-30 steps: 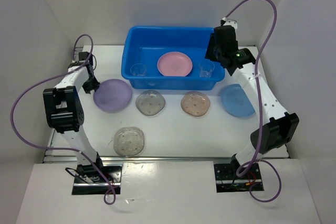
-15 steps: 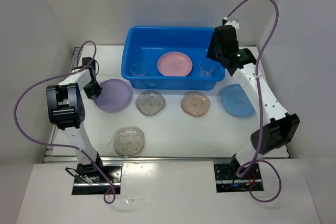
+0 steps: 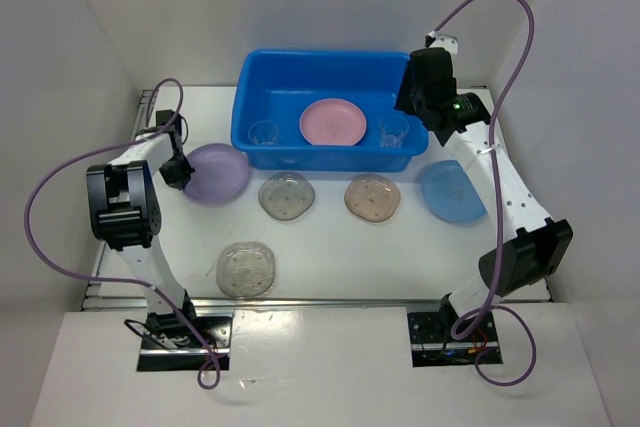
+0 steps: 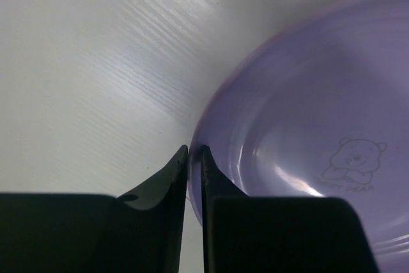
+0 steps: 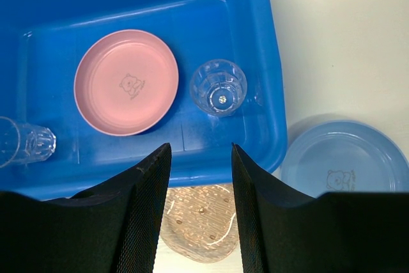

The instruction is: Place the mixed dishes into the plastic bin

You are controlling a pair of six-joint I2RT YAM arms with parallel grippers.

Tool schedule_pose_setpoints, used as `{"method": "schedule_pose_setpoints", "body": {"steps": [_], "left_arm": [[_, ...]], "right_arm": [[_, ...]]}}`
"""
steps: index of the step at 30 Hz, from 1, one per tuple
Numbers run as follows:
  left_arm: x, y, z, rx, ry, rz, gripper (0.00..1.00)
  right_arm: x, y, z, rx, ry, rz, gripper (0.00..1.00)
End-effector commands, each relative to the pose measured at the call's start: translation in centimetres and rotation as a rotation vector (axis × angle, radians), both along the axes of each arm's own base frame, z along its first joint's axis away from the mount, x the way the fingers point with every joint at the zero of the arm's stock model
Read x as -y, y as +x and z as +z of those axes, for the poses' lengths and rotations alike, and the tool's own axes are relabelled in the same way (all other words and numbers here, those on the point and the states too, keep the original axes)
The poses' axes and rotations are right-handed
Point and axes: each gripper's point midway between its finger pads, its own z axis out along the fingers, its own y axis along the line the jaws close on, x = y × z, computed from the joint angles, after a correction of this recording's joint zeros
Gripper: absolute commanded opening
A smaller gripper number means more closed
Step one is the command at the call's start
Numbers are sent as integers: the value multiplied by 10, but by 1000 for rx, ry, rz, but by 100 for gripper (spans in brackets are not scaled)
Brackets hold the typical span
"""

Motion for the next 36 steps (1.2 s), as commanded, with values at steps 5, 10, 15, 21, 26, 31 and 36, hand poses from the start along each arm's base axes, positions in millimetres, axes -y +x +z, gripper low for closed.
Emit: {"method": "schedule_pose_setpoints", "body": {"steps": [5, 10, 15, 21, 26, 31, 36], "left_arm": [[-25, -15, 24, -2, 140, 59, 0], [-35, -4, 76, 124, 200, 96, 0], [-33, 15, 129, 263, 191, 94, 0], [-24, 32, 198, 453, 157, 71, 0], [-23, 36, 216, 485, 156, 58, 0], [-13, 41, 270, 660, 117, 50, 0], [12, 66, 350, 831, 105, -25, 0]], "right_arm": [[2, -2, 35, 97, 24, 8, 48], [-1, -5, 34, 93, 33, 27, 48], [-3, -7, 33, 90, 42, 45, 48], [-4, -9, 35, 97, 49, 53, 48], [-6, -9, 34, 96, 54, 63, 48], [-8, -9, 34, 95, 66, 67, 48], [-13, -9, 34, 91, 78, 91, 48]]}}
